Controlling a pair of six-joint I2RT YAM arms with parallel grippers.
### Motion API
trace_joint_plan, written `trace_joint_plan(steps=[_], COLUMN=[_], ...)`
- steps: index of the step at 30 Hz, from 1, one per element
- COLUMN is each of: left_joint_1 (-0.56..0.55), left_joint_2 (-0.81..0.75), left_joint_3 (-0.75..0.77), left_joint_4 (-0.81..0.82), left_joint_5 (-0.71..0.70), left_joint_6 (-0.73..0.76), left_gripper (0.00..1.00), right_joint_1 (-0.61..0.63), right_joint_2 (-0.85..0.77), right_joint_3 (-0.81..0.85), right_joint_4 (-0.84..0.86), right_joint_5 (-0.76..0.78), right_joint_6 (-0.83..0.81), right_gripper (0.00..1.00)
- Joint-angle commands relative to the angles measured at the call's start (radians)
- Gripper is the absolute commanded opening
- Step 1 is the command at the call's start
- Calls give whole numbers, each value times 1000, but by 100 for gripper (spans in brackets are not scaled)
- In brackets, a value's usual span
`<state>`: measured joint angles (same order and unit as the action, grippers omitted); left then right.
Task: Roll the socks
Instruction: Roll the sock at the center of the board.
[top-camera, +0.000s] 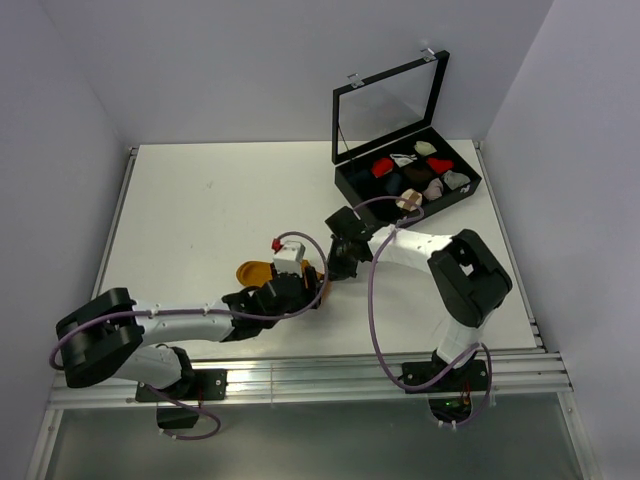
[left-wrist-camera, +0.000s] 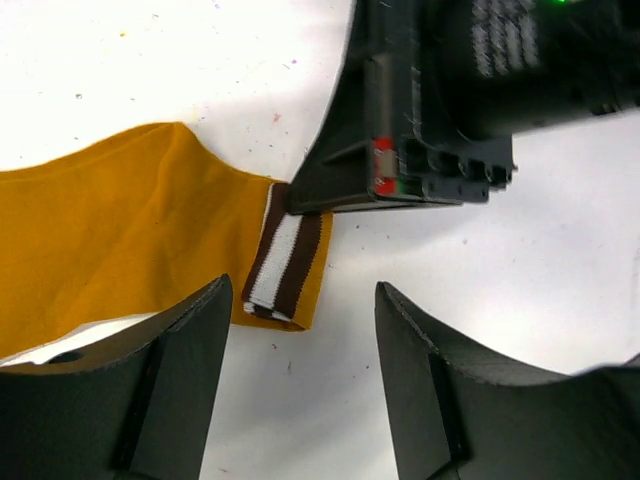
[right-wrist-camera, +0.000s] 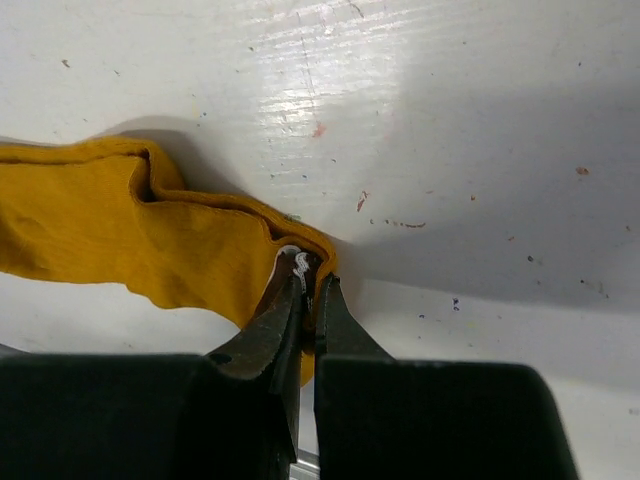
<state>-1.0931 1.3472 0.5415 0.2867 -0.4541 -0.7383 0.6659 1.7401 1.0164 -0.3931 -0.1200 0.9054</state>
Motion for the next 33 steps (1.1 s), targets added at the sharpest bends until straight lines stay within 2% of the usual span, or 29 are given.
trace_joint_plan(steps=[1, 12, 18, 24, 27, 28, 31, 33], left_joint_1=[-59, -160, -174, -179, -180, -179, -172, -162], left_joint_2=[42, 257, 342, 412, 428, 423, 402, 380], left_joint_3=[38, 130, 159, 192, 183, 178, 163, 147], left_joint_4=[17, 71, 59, -4, -21, -20, -43, -40], left_joint_5=[-146, -291, -285, -301, -285, -282, -256, -189], left_joint_6=[108, 174, 177, 105, 62, 42, -7, -33], left_gripper=[63, 62, 56, 41, 15, 1, 0, 0], right_joint_1=[14, 18, 17, 18, 18, 18, 15, 15], right_joint_2=[25, 56, 68, 78, 62, 50, 4, -22], right_joint_3=[54, 83, 91, 96, 74, 64, 33, 21], right_joint_4=[-92, -118, -124, -124, -84, -44, 17, 40], right_joint_5=[34, 13, 2, -12, -44, -55, -72, -73], right_joint_6=[-10, -23, -40, -46, -51, -46, -36, -39], right_gripper=[0, 0, 0, 0, 0, 0, 0, 0])
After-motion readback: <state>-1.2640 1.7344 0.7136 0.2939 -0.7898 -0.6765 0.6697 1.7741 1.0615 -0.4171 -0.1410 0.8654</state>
